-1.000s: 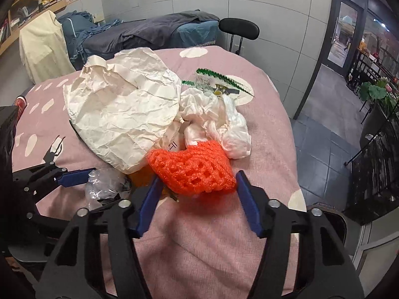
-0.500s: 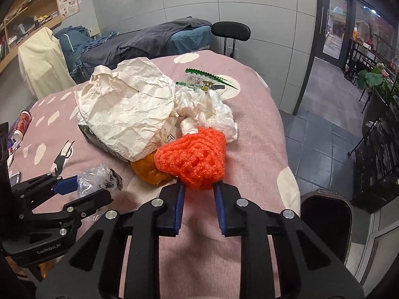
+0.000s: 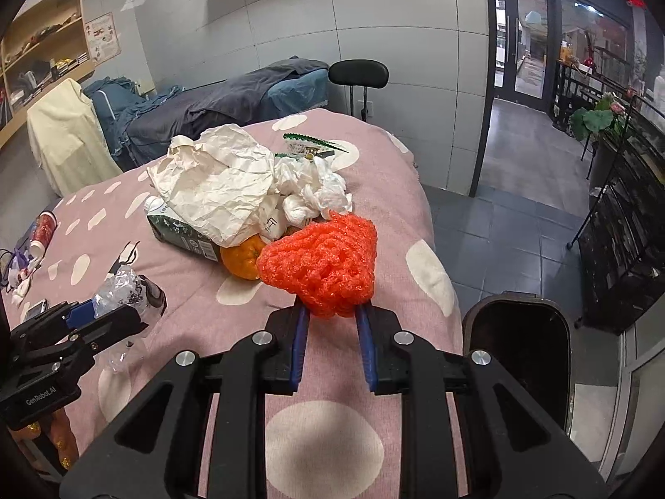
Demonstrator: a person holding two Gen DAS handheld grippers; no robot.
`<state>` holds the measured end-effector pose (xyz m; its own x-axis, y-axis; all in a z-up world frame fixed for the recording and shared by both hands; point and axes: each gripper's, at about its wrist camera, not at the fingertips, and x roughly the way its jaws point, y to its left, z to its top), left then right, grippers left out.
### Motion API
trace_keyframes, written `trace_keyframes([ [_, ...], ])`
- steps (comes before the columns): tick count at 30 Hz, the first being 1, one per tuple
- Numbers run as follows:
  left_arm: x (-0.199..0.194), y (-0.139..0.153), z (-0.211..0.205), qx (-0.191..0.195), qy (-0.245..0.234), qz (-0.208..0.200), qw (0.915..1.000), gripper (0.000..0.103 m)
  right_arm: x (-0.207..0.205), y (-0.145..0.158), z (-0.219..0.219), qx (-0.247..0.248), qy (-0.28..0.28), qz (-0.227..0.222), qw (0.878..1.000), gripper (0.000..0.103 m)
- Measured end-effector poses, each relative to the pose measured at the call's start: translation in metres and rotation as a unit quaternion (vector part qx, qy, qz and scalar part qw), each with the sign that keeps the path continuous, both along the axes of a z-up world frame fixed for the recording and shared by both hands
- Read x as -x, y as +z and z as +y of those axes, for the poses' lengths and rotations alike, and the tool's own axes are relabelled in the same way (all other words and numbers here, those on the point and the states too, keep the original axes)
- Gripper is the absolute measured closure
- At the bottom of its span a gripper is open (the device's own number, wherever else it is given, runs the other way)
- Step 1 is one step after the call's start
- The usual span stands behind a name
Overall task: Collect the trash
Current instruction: 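Carry both items over the black bin and open both grippers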
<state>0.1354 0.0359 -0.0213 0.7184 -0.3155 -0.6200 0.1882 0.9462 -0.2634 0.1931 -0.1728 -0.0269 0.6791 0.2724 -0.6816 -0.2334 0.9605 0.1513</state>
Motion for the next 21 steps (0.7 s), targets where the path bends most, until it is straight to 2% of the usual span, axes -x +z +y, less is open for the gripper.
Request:
trace_keyframes([
  [11, 0.008, 0.008, -0.032, 0.015, -0.028, -0.017, 0.9994, 0.058, 0.03, -0.006, -0.045, -0.03, -0.05, -0.005, 0.998, 0.08],
  [21, 0.008, 0.012, -0.084, 0.012, -0.093, -0.035, 0.9949, 0.058, 0.048, -0.017, -0.133, -0.035, -0.166, -0.006, 0.986, 0.08],
])
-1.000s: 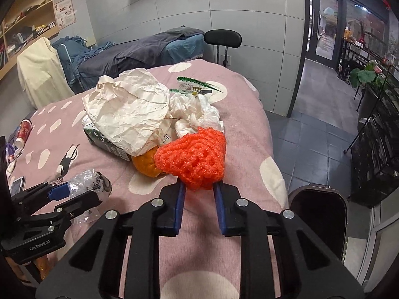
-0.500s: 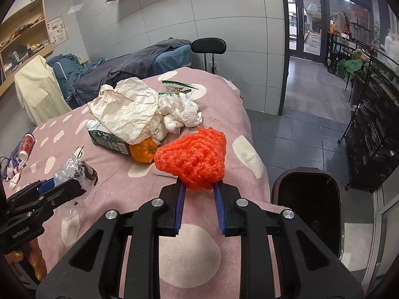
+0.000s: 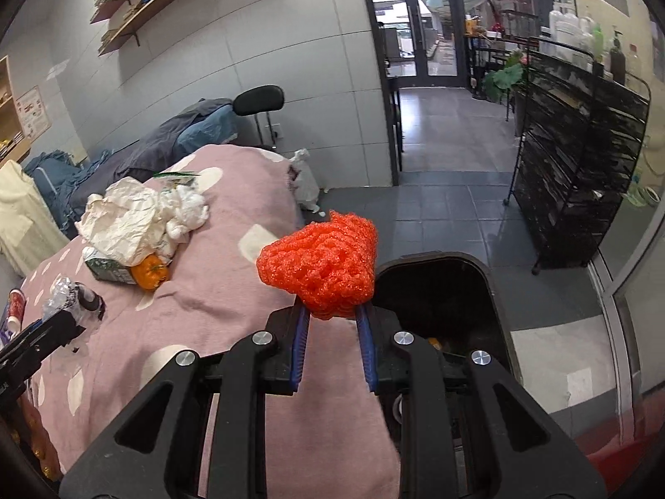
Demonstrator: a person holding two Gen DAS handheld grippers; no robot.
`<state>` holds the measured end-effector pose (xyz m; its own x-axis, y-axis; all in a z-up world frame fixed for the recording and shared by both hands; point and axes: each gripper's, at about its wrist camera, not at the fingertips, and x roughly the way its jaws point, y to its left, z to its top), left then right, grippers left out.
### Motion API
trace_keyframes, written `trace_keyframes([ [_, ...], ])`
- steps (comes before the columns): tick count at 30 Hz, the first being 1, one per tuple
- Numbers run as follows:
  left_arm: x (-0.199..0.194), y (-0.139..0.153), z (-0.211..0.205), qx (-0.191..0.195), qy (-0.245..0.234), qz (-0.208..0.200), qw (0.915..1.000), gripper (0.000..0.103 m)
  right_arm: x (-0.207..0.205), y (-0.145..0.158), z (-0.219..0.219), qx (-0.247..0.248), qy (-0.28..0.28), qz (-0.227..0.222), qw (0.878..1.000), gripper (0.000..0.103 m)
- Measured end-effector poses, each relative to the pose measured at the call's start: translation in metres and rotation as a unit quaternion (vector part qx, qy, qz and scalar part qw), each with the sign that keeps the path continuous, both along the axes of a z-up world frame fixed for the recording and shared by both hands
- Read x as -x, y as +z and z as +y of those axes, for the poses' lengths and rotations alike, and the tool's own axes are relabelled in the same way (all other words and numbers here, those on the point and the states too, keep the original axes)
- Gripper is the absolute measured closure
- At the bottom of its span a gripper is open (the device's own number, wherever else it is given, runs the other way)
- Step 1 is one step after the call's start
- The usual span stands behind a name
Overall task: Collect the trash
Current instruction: 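Carry both items over the black bin and open both grippers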
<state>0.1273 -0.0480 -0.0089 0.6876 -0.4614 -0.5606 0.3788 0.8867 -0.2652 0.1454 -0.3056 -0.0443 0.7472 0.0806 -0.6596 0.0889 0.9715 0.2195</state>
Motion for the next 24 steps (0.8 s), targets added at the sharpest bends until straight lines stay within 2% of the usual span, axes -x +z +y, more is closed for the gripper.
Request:
trace_keyframes([
  [6, -0.005, 0.0, -0.039, -0.007, -0.049, -0.005, 0.9988, 0.058, -0.007, -0.033, -0.045, 0.003, -0.064, 0.043, 0.997, 0.08],
  [17, -0.01, -0.005, -0.101, -0.029, -0.112, 0.003, 0.9932, 0.058, -0.032, -0.128, -0.087, -0.022, -0.107, 0.148, 0.983, 0.08],
  [18, -0.01, -0.006, -0.105, -0.031, -0.117, 0.004, 0.9926, 0.058, -0.034, -0.139, -0.09, -0.022, -0.11, 0.158, 0.981, 0.075],
  [20, -0.01, -0.008, -0.114, -0.037, -0.125, 0.003, 0.9914, 0.058, -0.037, -0.156, -0.093, -0.023, -0.119, 0.176, 0.977, 0.057],
  [21, -0.01, -0.008, -0.118, -0.04, -0.129, 0.002, 0.9909, 0.058, -0.036, -0.162, -0.096, -0.028, -0.126, 0.179, 0.975, 0.045],
  [22, -0.009, -0.009, -0.122, -0.042, -0.132, 0.001, 0.9903, 0.058, -0.033, -0.166, -0.097, -0.032, -0.132, 0.179, 0.974, 0.038],
  [24, -0.008, -0.01, -0.13, -0.046, -0.139, 0.001, 0.9892, 0.058, -0.028, -0.171, -0.1, -0.035, -0.138, 0.182, 0.973, 0.038],
])
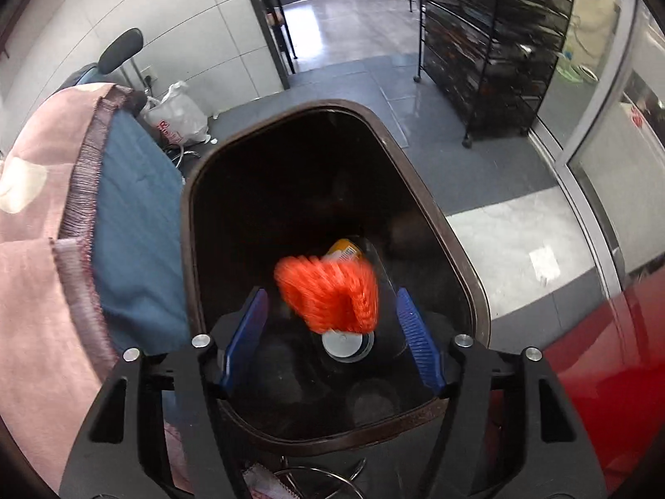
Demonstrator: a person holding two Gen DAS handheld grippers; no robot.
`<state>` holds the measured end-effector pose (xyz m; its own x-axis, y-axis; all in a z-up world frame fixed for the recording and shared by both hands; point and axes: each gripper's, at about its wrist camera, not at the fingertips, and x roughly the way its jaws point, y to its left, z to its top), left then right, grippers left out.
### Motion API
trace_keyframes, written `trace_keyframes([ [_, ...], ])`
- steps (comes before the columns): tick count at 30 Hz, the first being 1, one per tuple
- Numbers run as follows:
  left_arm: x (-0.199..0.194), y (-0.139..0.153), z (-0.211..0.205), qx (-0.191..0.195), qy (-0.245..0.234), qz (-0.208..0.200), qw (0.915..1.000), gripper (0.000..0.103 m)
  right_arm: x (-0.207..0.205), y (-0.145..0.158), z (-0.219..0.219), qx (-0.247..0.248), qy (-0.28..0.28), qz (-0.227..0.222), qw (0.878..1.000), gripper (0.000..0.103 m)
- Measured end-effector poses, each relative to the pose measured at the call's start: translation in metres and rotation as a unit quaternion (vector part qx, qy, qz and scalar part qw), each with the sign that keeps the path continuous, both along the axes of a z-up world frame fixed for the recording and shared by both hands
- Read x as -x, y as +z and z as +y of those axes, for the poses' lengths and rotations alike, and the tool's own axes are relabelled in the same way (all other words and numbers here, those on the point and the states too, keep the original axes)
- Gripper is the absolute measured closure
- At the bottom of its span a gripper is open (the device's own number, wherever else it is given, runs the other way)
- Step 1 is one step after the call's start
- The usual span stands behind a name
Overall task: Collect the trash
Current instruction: 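Carry both items over the black bin and open both grippers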
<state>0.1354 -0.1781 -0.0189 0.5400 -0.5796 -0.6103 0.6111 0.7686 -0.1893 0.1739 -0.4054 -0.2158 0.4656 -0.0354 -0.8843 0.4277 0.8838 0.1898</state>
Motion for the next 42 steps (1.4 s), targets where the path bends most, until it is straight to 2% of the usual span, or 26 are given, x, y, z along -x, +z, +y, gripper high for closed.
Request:
trace_keyframes([
  [12, -0.014, -0.015, -0.05, -0.013, -0.04, 0.028, 0.9988, 0.058, 0.035, 0.016, -0.02, 0.013, -0.037, -0.017, 0.999, 0.033],
  [20, -0.023, -0.033, -0.083, -0.043, -0.058, 0.04, 0.9966, 0.058, 0.053, 0.023, -0.036, 0.01, -0.074, -0.024, 0.997, 0.031],
  [28, -0.029, -0.056, -0.095, -0.067, -0.064, 0.059, 0.9939, 0.056, 0.064, 0.019, -0.051, 0.01, -0.101, -0.013, 0.995, 0.031],
  [31, -0.032, -0.061, -0.097, -0.068, -0.064, 0.066, 0.9934, 0.052, 0.066, 0.018, -0.055, 0.008, -0.107, -0.013, 0.994, 0.031],
  [35, -0.032, -0.063, -0.094, -0.066, -0.057, 0.065, 0.9941, 0.029, 0.068, 0.016, -0.057, 0.004, -0.11, -0.013, 0.994, 0.031],
  [39, -0.031, -0.061, -0.09, -0.063, -0.051, 0.057, 0.9951, 0.014, 0.067, 0.016, -0.056, 0.003, -0.108, -0.013, 0.994, 0.031],
  [42, -0.029, -0.056, -0.088, -0.054, -0.049, 0.05, 0.9961, 0.01, 0.068, 0.019, -0.054, 0.003, -0.104, -0.017, 0.994, 0.03],
])
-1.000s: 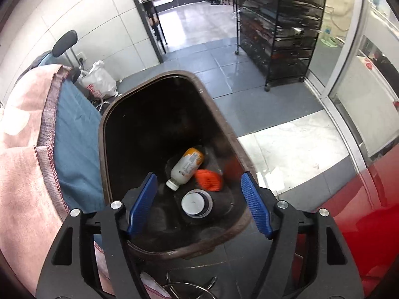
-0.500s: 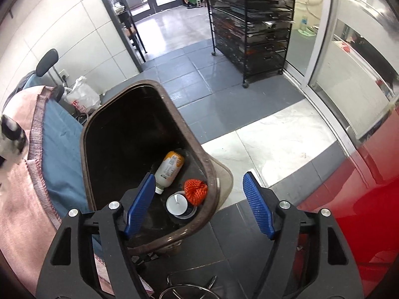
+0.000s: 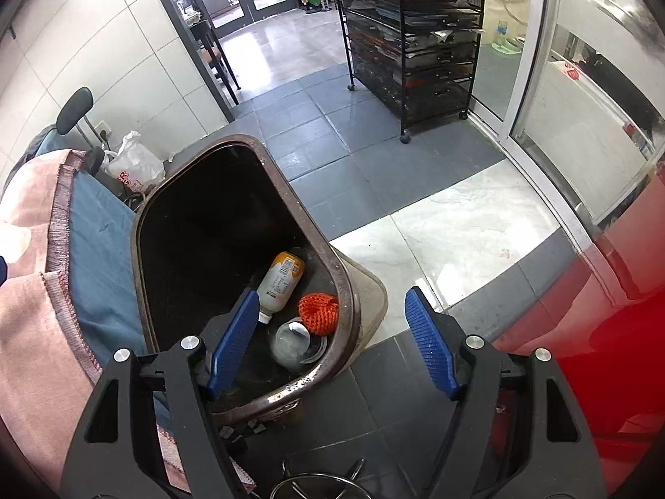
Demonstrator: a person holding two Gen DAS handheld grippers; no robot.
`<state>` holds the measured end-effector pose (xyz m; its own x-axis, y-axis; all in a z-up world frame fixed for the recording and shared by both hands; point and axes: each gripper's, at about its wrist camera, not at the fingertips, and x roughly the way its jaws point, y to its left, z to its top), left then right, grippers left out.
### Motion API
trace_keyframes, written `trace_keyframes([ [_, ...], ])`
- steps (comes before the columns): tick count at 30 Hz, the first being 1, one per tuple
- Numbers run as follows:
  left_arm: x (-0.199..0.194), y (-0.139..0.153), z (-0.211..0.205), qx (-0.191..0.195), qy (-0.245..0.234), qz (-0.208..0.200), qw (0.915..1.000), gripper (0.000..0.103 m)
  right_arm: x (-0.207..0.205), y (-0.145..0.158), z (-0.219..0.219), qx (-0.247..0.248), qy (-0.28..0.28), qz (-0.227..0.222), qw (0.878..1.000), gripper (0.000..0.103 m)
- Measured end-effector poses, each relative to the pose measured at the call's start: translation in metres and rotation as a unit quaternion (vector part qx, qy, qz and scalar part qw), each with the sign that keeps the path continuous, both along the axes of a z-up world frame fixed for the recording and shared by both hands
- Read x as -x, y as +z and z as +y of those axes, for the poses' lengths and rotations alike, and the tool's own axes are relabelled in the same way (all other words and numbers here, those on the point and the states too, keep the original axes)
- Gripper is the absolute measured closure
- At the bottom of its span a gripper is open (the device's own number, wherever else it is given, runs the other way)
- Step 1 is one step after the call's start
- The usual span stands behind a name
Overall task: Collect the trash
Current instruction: 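Carry both items over the black bin and open both grippers, then move both tools back toward the remaining trash on the table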
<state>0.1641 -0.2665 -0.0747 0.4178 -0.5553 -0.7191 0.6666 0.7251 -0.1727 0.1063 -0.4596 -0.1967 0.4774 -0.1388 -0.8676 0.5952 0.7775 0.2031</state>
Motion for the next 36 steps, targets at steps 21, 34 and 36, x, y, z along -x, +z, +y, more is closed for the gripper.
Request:
trace_keyframes([
  [21, 0.027, 0.05, 0.076, 0.041, 0.056, -0.056, 0.996, 0.006, -0.018, 0.063, 0.06, 0.03, 0.085, -0.066, 0.994, 0.022],
  [34, 0.03, 0.057, 0.161, 0.048, 0.158, -0.074, 0.9834, 0.006, -0.039, 0.116, 0.127, 0.044, 0.192, -0.122, 0.973, 0.021],
  [36, 0.031, 0.055, 0.18, 0.05, 0.18, -0.07, 0.9799, 0.006, -0.044, 0.123, 0.143, 0.048, 0.219, -0.128, 0.966, 0.021],
])
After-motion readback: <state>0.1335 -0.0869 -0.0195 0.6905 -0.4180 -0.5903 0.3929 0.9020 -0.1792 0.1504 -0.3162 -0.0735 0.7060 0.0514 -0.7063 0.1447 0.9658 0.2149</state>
